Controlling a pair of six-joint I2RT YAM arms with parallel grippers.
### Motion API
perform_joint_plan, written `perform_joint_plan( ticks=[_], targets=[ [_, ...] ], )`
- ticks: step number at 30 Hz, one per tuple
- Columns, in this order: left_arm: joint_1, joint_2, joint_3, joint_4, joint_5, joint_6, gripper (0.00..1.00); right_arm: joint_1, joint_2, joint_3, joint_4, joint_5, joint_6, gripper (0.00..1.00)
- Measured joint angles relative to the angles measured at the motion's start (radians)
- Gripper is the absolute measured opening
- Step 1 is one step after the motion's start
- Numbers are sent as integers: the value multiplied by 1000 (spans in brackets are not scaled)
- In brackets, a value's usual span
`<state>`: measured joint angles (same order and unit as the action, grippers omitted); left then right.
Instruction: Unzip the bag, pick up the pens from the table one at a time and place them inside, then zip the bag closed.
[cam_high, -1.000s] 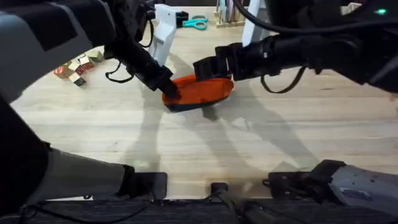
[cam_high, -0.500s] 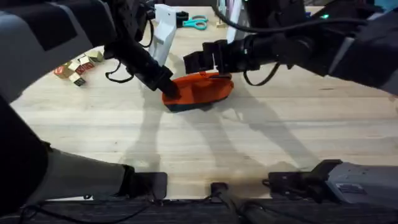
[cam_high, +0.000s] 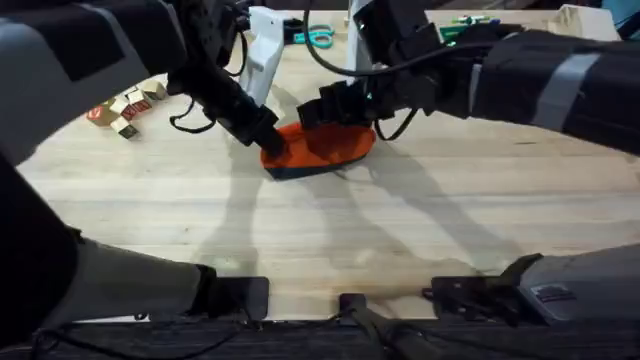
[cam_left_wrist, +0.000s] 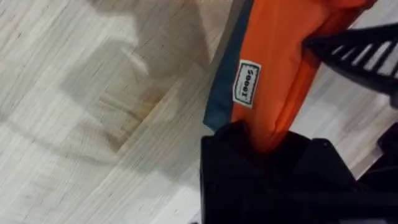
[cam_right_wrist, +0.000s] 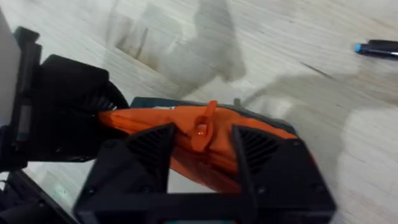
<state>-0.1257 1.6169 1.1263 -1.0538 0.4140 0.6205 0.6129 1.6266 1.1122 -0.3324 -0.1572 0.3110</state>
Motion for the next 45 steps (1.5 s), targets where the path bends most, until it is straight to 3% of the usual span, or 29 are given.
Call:
perform_joint_plan(
  ticks=[3,6,7,11,45],
  targets=[
    [0,0,0,0,0,0,43,8,6,3,5,-9,-1,539],
    [0,0,0,1,0,0,43,9,6,4,6,-14,-4,398],
    [0,0,0,3,0,0,43,9,6,4,7,-17,-5,241],
    [-1,0,0,4,2,0,43,9,6,5,7,-19,-6,50],
    [-1,0,18,10,40,0,43,8,-100,0,-25,-1,-6,31]
  ],
)
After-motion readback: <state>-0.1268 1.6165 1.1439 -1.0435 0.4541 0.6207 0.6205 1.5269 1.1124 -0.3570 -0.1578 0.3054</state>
